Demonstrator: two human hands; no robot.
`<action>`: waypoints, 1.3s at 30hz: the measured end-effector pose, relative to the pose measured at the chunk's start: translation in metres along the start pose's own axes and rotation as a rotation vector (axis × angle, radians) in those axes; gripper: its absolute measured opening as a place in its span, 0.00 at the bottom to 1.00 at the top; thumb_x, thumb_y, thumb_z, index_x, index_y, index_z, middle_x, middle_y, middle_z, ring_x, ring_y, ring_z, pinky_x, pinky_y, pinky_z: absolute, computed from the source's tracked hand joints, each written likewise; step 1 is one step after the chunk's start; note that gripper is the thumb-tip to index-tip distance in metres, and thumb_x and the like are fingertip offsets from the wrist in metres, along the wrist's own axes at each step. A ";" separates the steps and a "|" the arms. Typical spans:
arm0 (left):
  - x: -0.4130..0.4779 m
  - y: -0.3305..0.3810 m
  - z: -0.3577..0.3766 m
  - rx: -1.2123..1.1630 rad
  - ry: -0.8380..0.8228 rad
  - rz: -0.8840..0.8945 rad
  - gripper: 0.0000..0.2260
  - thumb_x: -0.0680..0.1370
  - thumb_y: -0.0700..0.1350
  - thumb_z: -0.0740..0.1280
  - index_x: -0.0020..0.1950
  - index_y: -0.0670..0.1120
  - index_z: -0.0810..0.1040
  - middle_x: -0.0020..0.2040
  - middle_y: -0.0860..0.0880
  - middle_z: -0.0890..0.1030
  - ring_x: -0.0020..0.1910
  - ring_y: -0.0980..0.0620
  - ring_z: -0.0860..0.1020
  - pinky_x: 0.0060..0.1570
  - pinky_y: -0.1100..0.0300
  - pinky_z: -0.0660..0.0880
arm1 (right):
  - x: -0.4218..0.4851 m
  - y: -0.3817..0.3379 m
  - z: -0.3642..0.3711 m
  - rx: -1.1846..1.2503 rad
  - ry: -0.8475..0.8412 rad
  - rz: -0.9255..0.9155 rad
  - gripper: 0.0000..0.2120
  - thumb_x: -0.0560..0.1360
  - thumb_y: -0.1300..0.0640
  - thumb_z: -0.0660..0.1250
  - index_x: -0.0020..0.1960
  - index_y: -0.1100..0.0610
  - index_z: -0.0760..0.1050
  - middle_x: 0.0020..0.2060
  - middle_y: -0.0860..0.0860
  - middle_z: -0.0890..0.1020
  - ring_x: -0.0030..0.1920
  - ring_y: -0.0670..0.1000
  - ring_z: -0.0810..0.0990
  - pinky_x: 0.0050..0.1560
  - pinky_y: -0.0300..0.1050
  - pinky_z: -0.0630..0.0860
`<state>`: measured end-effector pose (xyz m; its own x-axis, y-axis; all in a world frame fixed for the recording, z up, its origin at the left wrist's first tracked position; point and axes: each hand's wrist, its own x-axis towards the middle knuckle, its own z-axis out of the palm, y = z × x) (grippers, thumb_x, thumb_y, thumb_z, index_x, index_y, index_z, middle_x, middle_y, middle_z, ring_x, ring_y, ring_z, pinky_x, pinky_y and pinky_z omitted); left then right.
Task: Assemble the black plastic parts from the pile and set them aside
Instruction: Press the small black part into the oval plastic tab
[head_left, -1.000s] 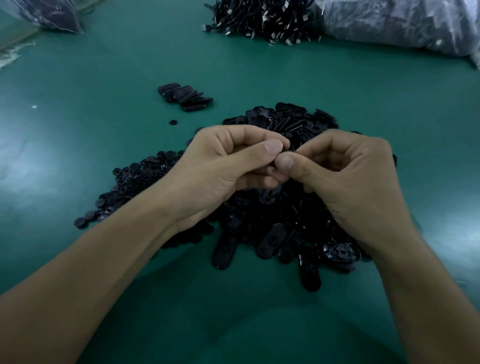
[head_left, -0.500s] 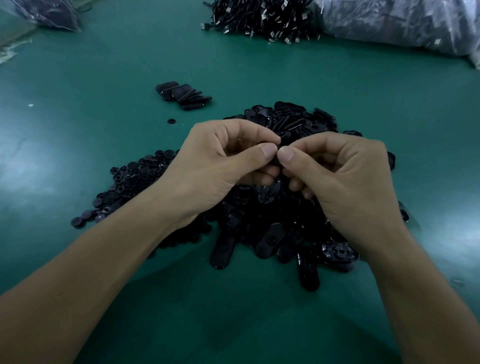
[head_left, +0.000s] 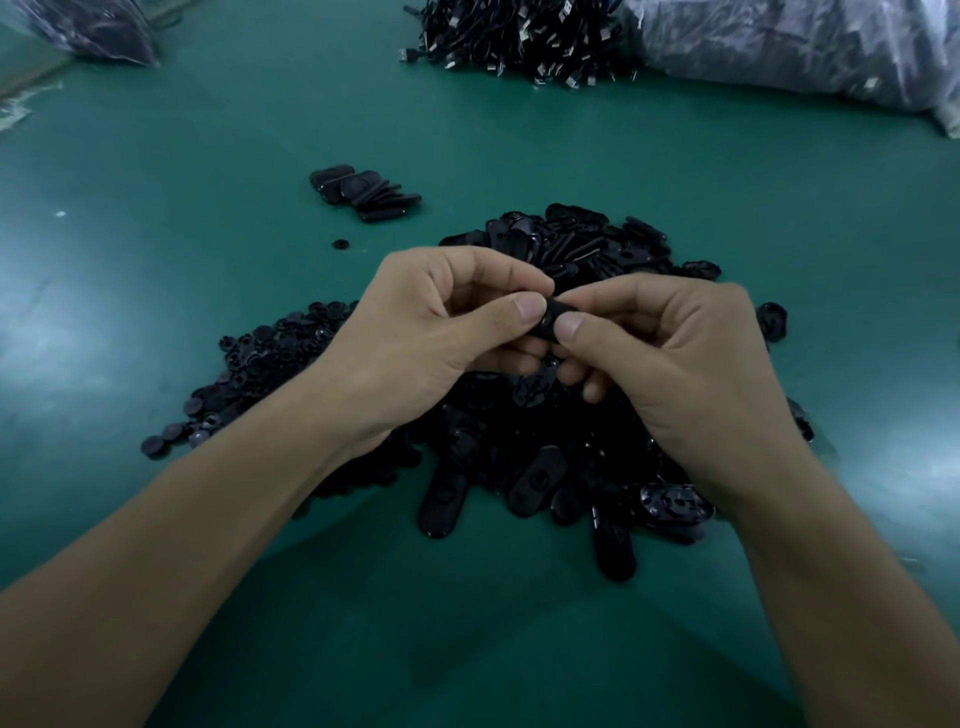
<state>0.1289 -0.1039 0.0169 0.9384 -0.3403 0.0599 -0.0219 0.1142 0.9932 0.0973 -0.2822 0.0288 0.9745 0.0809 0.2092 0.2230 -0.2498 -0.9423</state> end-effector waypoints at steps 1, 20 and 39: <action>0.000 0.000 0.000 0.002 -0.001 0.002 0.08 0.72 0.45 0.71 0.49 0.45 0.83 0.39 0.47 0.86 0.37 0.53 0.84 0.40 0.64 0.81 | 0.000 0.000 0.000 -0.003 0.005 0.002 0.06 0.76 0.62 0.72 0.45 0.52 0.83 0.33 0.49 0.85 0.32 0.45 0.83 0.32 0.34 0.76; -0.001 0.001 0.003 -0.021 0.013 0.004 0.08 0.71 0.44 0.71 0.48 0.44 0.83 0.38 0.47 0.86 0.37 0.53 0.84 0.40 0.64 0.81 | 0.000 0.001 0.000 -0.022 0.033 -0.022 0.06 0.75 0.61 0.73 0.43 0.50 0.83 0.32 0.49 0.85 0.30 0.44 0.81 0.31 0.34 0.76; -0.002 0.000 0.005 -0.075 0.018 -0.033 0.08 0.71 0.43 0.71 0.48 0.43 0.82 0.39 0.47 0.85 0.37 0.53 0.84 0.40 0.64 0.80 | 0.000 0.000 0.001 -0.019 0.024 -0.026 0.05 0.75 0.61 0.73 0.44 0.52 0.83 0.32 0.49 0.85 0.30 0.44 0.82 0.31 0.34 0.76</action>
<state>0.1254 -0.1083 0.0178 0.9443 -0.3281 0.0248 0.0343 0.1732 0.9843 0.0971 -0.2815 0.0283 0.9687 0.0648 0.2398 0.2483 -0.2662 -0.9314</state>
